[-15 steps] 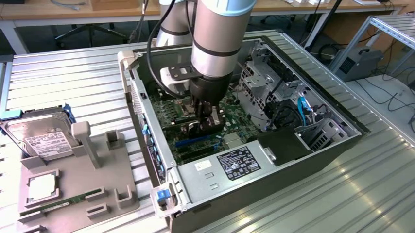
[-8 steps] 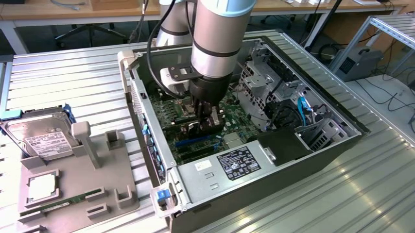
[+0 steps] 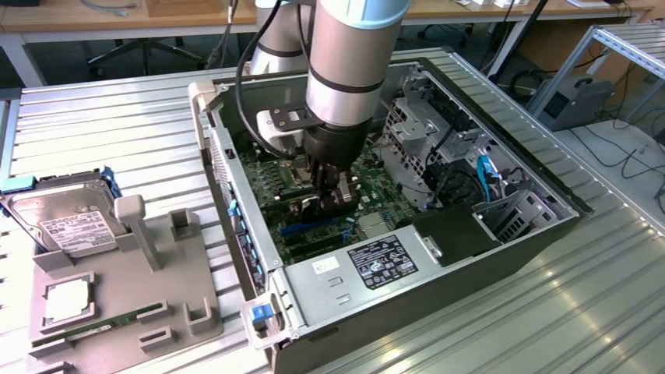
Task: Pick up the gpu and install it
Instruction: 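Insert the gpu into the slot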
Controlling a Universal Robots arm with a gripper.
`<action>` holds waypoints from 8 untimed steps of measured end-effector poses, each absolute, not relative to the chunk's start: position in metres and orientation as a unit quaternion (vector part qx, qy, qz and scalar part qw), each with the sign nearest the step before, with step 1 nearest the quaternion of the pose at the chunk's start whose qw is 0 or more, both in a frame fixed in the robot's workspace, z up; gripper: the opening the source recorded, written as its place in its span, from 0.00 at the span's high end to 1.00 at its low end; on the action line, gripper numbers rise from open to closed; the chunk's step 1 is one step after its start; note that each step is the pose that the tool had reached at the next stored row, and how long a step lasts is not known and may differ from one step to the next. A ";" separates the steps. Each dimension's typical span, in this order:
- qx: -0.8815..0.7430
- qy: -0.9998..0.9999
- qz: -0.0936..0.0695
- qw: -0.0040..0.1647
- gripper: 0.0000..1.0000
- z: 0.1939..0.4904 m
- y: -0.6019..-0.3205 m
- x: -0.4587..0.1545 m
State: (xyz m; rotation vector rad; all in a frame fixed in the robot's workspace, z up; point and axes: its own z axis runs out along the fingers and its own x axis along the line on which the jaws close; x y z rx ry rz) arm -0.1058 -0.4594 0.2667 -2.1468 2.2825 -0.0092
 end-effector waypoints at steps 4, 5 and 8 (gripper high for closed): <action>-0.687 0.726 -0.003 0.004 0.73 0.267 -0.459 -0.106; -0.688 0.726 -0.003 0.004 0.73 0.267 -0.459 -0.106; -0.697 0.718 -0.003 0.004 0.73 0.267 -0.459 -0.106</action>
